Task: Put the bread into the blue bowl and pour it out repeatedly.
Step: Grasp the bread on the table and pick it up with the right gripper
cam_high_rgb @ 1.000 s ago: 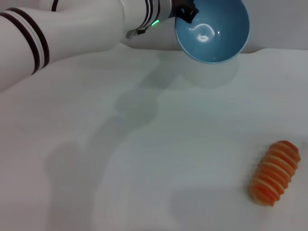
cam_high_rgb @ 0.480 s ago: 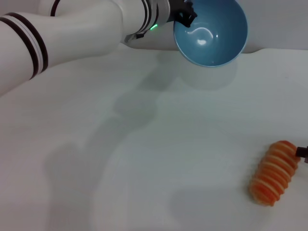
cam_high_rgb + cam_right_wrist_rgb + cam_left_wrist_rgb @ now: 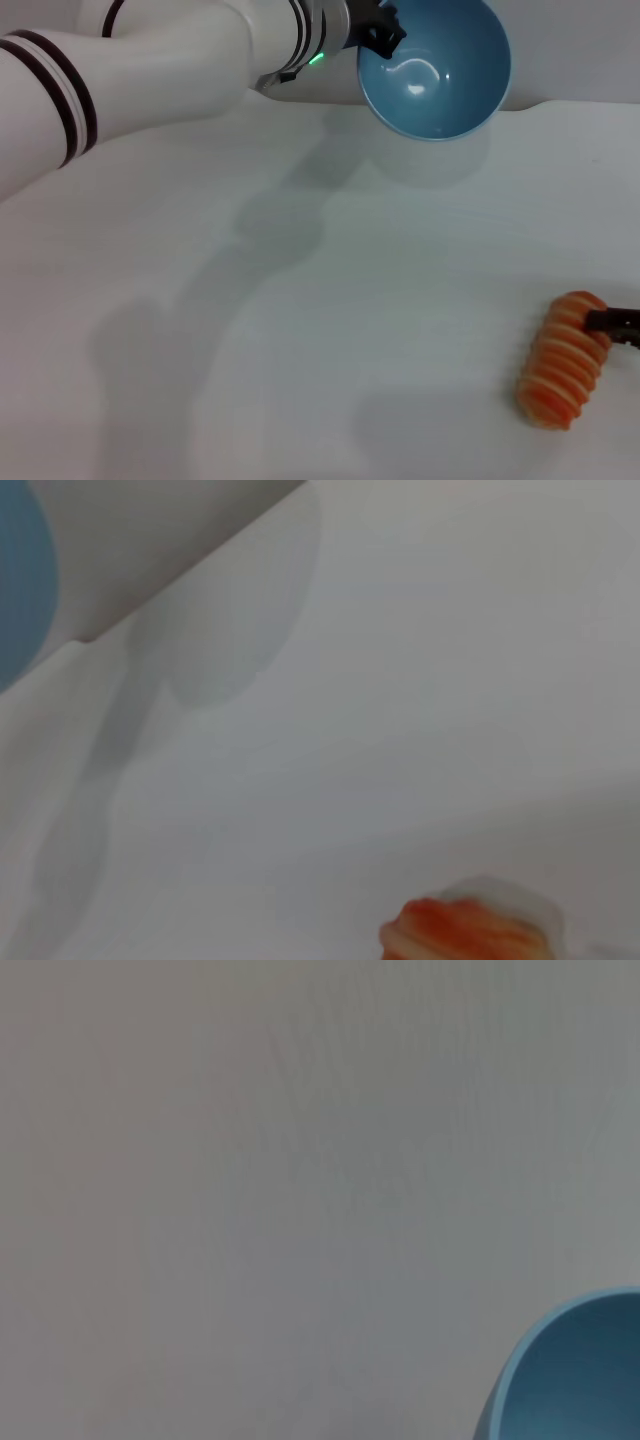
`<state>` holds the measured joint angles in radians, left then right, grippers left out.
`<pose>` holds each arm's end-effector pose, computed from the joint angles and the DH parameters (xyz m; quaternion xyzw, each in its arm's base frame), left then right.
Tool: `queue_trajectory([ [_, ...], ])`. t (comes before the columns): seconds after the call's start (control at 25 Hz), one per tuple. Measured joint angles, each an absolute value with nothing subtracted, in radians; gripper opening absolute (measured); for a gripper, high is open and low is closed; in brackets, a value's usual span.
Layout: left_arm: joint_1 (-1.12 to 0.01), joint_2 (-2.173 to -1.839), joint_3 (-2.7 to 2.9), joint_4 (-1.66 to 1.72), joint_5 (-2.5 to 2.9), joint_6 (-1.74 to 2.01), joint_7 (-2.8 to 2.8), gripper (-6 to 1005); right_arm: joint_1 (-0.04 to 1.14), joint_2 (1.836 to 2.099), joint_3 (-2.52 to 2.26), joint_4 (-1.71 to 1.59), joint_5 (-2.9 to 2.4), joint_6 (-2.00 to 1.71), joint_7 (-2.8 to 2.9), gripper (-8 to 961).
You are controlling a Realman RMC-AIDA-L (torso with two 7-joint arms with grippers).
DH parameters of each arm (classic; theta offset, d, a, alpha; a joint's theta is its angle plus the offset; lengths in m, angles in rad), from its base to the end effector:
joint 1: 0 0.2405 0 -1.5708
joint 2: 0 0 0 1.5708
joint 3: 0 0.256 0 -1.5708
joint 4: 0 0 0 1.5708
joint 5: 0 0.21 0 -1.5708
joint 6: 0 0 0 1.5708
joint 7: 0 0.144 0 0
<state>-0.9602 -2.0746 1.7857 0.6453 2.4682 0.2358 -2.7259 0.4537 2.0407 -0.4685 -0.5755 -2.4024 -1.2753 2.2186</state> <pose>-0.1120 0.4752 -0.0791 -0.8883 -0.1684 -0.0500 0.4245 0.3741 0.3005 0.0076 -0.6923 0.6824 0.1404 0.1878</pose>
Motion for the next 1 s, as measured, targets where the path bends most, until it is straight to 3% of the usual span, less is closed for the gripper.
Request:
queue_trajectory([
  [0.56, -0.957, -2.075, 1.797, 0.647, 2.467, 0.234, -2.726, -1, 0.465, 2.046, -0.515, -0.549, -2.404, -1.239, 2.217, 457],
  [0.64, -0.957, -2.075, 1.797, 0.648, 2.465, 0.233, -2.726, -2, 0.465, 2.047, -0.523, -0.553, -2.404, -1.234, 2.213, 294],
  [1.0, -0.955, -2.075, 1.798, 0.644, 2.446, 0.223, -2.726, 0, 0.464, 2.055, -0.524, -0.588, -2.400, -1.238, 2.179, 228],
])
